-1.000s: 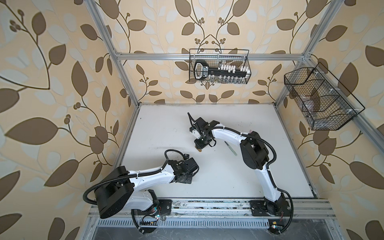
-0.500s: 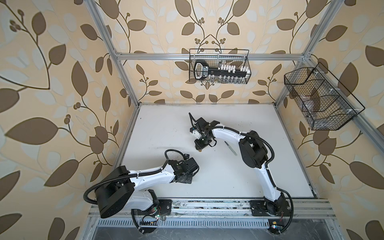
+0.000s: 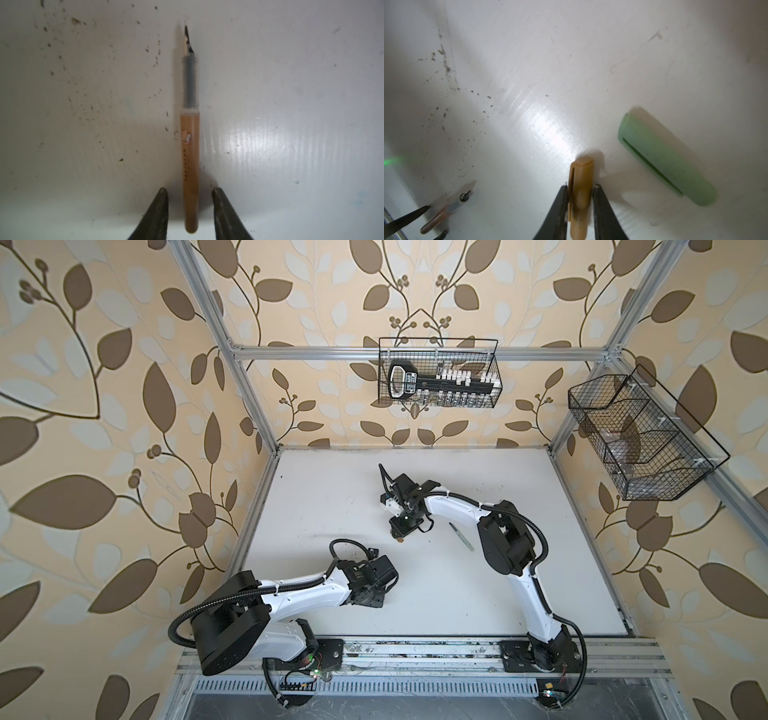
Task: Insert the pens into the pen caps
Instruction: 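Close the right gripper on the orange cap while the left holds the pen, then lift the orange cap off the table with the right gripper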
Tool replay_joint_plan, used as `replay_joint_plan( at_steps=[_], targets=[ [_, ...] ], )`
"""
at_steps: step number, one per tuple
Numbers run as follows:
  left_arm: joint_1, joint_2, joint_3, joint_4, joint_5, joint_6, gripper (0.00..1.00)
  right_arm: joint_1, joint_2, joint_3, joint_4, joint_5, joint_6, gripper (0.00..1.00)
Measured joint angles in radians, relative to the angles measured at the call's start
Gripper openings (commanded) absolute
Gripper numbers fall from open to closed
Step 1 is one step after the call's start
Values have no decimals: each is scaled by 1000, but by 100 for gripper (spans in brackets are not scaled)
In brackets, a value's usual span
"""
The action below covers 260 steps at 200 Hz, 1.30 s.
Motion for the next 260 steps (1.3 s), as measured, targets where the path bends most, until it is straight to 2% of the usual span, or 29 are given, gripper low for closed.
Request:
replay_joint_plan(
  at_steps=[21,83,129,197,219,242,260],
  targets=[
    [0,0,0,-3,-1,-2,45,6,1,2,-4,19,-3,18],
    [0,24,18,-11,-21,-6,57,6,-6,-8,4,12,-5,12],
    [2,103,93,-29,-55,39,62,-14,-130,-171,58,-27,7,11],
    [54,181,153,-2,-50,113,60,-79,-427,-435,188,-79,72,11],
    [55,189,158,21,-41,137,57,-103,-475,-503,229,-83,93,11],
    [55,195,158,55,-8,161,46,-124,-486,-548,253,-86,113,11],
    [55,195,155,76,11,171,46,-132,-486,-568,266,-87,121,11]
  ],
)
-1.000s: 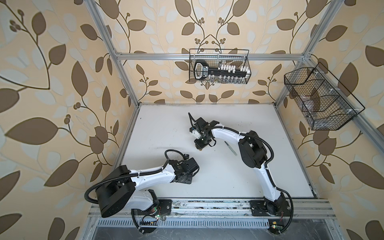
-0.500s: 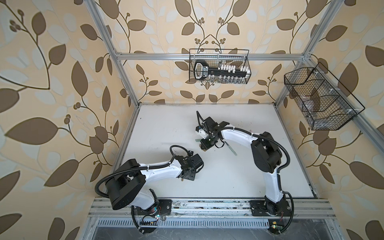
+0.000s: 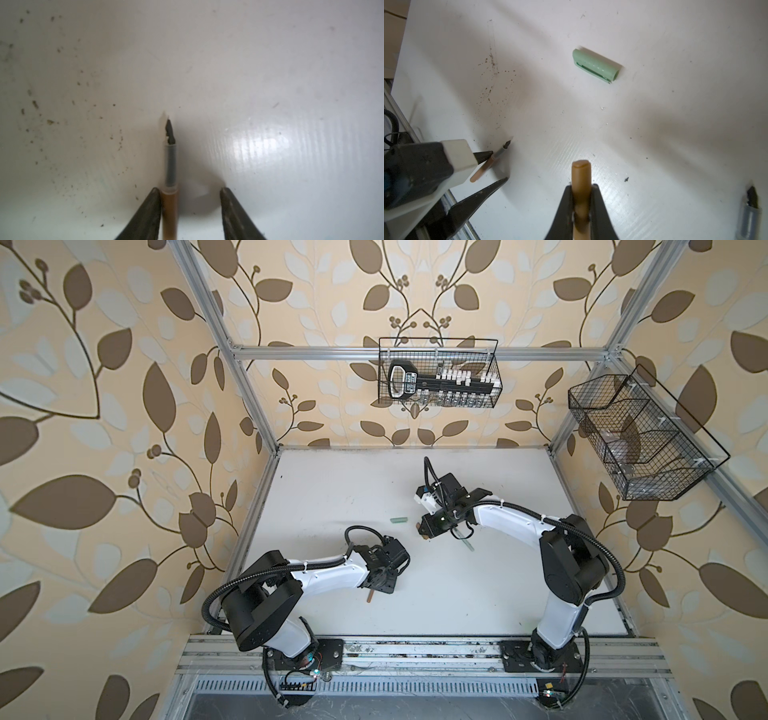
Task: Insert the pens into the pen caps
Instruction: 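Lift the orange cap off the table with the right gripper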
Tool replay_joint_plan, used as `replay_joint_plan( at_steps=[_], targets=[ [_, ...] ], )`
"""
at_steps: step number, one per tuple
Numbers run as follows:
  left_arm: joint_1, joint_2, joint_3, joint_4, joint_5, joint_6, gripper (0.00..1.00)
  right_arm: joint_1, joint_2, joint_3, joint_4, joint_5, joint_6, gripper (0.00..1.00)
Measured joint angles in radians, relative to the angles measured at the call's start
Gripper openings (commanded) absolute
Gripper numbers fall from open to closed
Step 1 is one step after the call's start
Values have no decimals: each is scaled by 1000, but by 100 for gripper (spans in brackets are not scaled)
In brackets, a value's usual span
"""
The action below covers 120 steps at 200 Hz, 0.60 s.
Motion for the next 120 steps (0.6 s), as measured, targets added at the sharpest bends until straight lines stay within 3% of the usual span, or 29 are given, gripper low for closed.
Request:
replay_joint_plan(
  at_steps=[73,120],
  targets=[
    [-1,-32,-24,-3,41,-10,48,0,-1,-6,31,-14,18,11],
    [-59,-87,-61,-46,94,-65,42,0,-9,-18,45,-26,23,11]
  ],
)
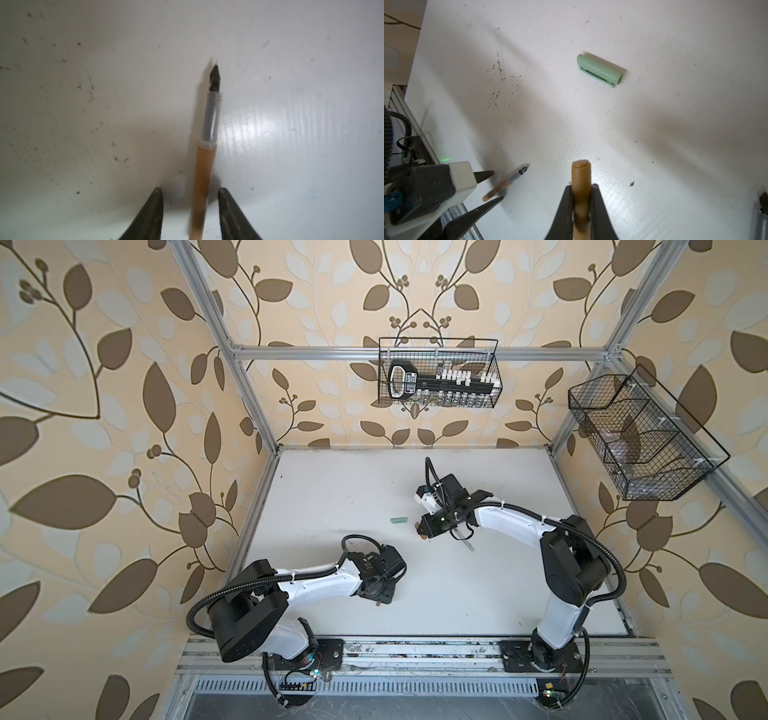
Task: Insert the pens into the pen caps
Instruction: 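Lift the orange cap off the table with the right gripper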
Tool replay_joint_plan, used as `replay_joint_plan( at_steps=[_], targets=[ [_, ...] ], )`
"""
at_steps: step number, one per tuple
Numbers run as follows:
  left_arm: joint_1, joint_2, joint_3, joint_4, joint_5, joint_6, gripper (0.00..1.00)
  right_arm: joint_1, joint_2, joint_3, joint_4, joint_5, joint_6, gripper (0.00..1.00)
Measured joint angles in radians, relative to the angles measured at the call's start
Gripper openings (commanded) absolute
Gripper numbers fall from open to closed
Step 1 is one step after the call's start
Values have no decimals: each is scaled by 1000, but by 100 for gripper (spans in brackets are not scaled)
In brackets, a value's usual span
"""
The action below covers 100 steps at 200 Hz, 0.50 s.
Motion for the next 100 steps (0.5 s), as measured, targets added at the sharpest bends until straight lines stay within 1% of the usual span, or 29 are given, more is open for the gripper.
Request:
replay_joint_plan(
  at_steps=[12,70,100],
  targets=[
    [-16,0,0,-1,2,-5,39,0,0,-3,1,-1,0,11],
    [-63,3,1,-5,-1,-19,35,0,-9,-14,12,-5,9,11],
    [-69,26,20,-28,-13,-21,28,-1,-39,-37,27,-8,15,11]
  ],
)
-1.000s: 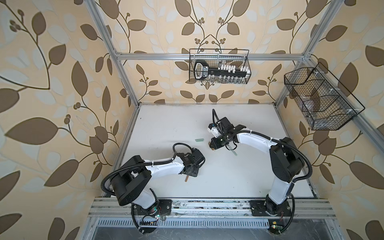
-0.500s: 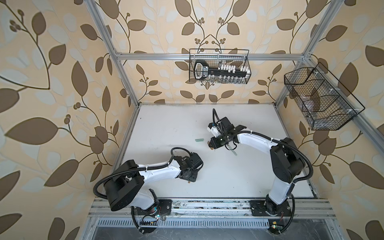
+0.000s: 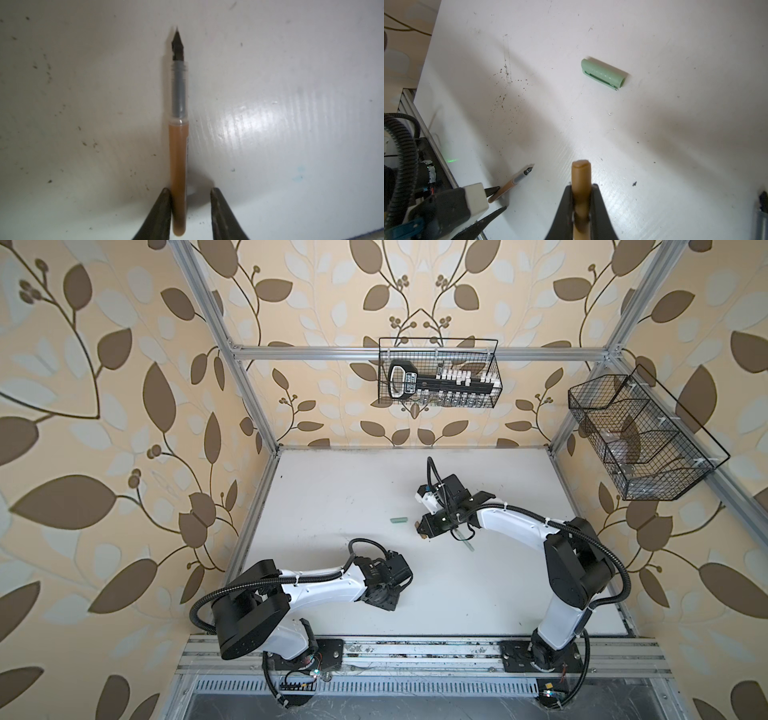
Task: Insert the pens into the pen caps
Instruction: 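Lift the orange cap off the table with the right gripper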
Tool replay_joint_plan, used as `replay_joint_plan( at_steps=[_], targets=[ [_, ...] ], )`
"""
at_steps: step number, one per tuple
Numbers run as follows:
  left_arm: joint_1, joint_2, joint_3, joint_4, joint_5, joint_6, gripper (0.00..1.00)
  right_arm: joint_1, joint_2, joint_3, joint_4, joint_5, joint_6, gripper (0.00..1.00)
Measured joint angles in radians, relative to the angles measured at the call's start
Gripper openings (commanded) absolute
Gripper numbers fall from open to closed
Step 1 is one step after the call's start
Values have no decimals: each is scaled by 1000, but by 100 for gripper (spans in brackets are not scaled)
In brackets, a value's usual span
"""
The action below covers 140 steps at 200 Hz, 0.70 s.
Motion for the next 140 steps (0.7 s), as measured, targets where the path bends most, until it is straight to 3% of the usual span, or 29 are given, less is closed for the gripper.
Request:
replay_joint_plan(
  at_steps=[105,140],
  targets=[
    [-6,20,21,-36,-36,-2,0,-6,-25,-49,37,0,22,10],
    [-6,33,39,-45,-71,12,0,-16,-91,-107,92,-10,44,7]
  ],
)
